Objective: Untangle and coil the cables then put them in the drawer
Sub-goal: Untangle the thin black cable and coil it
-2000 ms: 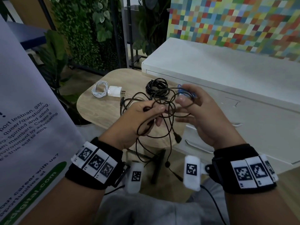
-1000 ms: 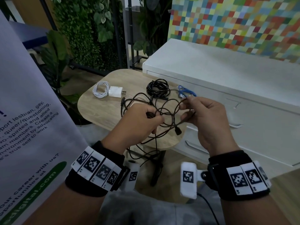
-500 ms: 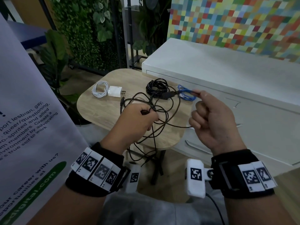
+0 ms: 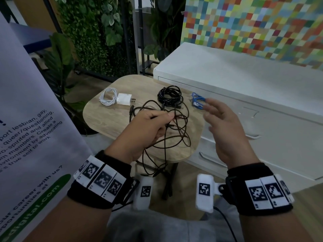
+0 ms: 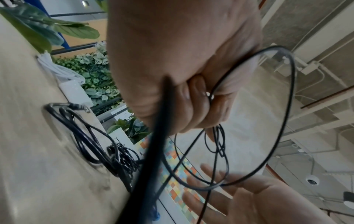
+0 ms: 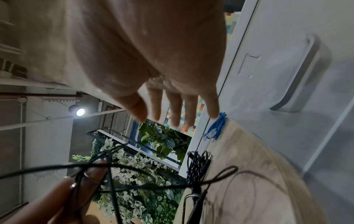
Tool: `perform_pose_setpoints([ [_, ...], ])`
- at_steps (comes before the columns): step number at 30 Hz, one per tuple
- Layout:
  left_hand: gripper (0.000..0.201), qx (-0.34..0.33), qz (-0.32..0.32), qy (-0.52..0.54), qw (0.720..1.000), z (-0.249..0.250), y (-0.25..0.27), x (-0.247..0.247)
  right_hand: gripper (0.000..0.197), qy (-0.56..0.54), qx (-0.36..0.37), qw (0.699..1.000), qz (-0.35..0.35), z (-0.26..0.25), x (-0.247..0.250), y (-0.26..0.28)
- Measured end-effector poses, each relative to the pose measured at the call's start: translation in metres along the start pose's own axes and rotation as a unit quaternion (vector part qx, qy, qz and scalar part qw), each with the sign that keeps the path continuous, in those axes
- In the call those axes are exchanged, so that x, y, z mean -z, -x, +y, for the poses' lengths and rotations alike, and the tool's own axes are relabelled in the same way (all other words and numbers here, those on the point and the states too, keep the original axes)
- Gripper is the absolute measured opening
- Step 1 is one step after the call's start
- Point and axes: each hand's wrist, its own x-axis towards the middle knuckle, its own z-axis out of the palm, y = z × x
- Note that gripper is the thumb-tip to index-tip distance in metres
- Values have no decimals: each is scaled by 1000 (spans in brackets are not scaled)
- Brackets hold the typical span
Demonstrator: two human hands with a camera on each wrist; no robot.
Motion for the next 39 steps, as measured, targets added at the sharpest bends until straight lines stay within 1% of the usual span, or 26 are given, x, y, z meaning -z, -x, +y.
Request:
perform_pose_setpoints([
  [2, 41, 4, -13, 30, 999, 3, 1, -2, 38, -7, -7, 997, -82, -1, -4, 4],
  [4, 33, 7, -31, 46, 998, 7, 2, -4, 46, -39, -6, 983, -179, 0, -6, 9],
  [5, 33, 8, -39, 49, 998, 9, 4, -4, 50, -65, -7, 973, -220, 1, -8, 10],
  [6, 34, 8, -44, 44, 998, 11, 4, -4, 52, -92, -6, 965, -246, 0, -8, 11],
  [7, 37, 8, -44, 29, 999, 13, 4, -3, 49, -118, -5, 960, -256, -1, -9, 12],
  [8, 37, 5, -38, 9, 999, 15, 4, -1, 41, -136, -1, 959, -250, -3, -9, 12],
  [10, 30, -6, -13, -29, 999, 14, 2, 4, 17, -167, 1, 965, -203, -7, -7, 11],
  [11, 28, -12, -2, -44, 999, 13, 2, 8, 8, -189, 1, 967, -171, -10, -6, 10],
  [13, 27, -19, 18, -58, 998, 10, 0, 15, 12, -244, 2, 964, -102, -15, -3, 6],
  [15, 24, -19, 48, -39, 998, 9, -2, 20, 16, -298, 13, 954, -29, -18, 0, 2],
  [17, 29, -19, 69, -13, 997, 9, -6, 24, 17, -327, 19, 944, 46, -16, 4, -2],
  [19, 33, -24, 88, 2, 996, 10, -9, 25, 17, -321, 12, 942, 100, -13, 9, -4],
  [21, 34, -32, 124, 32, 991, 11, -10, 28, 17, -305, -4, 943, 132, -10, 14, -6],
  [22, 34, -36, 143, 54, 988, 11, -11, 30, 17, -285, -9, 948, 141, -8, 17, -7],
  [24, 35, -48, 163, 89, 981, 13, -12, 29, 16, -190, -12, 972, 139, -4, 21, -10],
  [26, 37, -58, 156, 101, 981, 16, -13, 22, 19, -91, 0, 991, 95, -1, 20, -10],
  [27, 38, -59, 145, 93, 983, 18, -12, 16, 24, -69, 12, 996, 53, 0, 17, -8],
  [28, 39, -61, 131, 79, 986, 20, -12, 9, 29, -60, 28, 998, -4, -1, 13, -4],
  [29, 40, -67, 113, 63, 989, 23, -10, 1, 37, -56, 44, 995, -73, -2, 8, 1],
  [31, 39, -87, 71, 32, 993, 28, -8, -13, 61, -35, 58, 975, -213, -5, -4, 11],
  [32, 39, -93, 52, 21, 994, 32, -7, -17, 73, -11, 63, 960, -271, -5, -9, 15],
  [33, 37, -95, 36, 18, 995, 36, -6, -20, 78, 11, 68, 947, -314, -5, -15, 17],
  [34, 36, -95, 24, 21, 995, 40, -5, -21, 78, 23, 66, 937, -342, -5, -20, 20],
  [36, 36, -101, 10, 39, 994, 47, -2, -19, 63, 25, 56, 935, -350, -4, -25, 22],
  [37, 37, -107, 11, 46, 993, 49, -1, -16, 50, 30, 62, 941, -331, -4, -26, 22],
  [39, 39, -122, 36, 11, 992, 52, 3, -7, 16, 28, 81, 963, -255, -5, -23, 19],
])
